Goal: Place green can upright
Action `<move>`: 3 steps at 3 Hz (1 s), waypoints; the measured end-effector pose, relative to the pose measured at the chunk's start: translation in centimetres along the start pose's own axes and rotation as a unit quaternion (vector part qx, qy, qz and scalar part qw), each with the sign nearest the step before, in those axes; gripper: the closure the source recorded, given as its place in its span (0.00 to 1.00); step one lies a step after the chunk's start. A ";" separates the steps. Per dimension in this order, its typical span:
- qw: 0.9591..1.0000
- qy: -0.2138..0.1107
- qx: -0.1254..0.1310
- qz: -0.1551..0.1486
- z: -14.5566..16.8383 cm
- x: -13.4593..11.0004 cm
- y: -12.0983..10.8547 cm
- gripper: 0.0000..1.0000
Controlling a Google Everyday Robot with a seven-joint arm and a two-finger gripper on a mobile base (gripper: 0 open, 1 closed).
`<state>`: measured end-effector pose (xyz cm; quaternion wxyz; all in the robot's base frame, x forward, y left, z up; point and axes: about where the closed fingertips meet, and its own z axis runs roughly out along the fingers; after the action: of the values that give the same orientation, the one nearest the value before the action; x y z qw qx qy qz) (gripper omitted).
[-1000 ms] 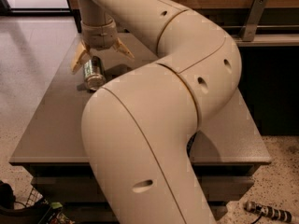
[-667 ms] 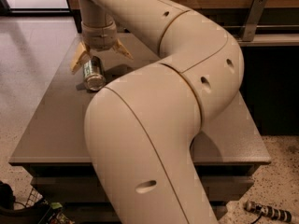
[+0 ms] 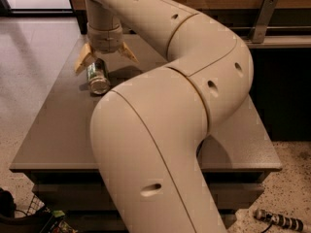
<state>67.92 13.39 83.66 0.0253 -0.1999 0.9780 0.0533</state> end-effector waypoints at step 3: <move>1.000 -0.006 0.002 -0.002 1.3 -1.1 0.8 0.64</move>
Offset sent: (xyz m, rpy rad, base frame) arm 0.0007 0.0113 -0.0047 -0.0098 -0.0060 0.0118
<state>68.62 14.71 82.50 0.0320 -0.2014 0.9776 0.0524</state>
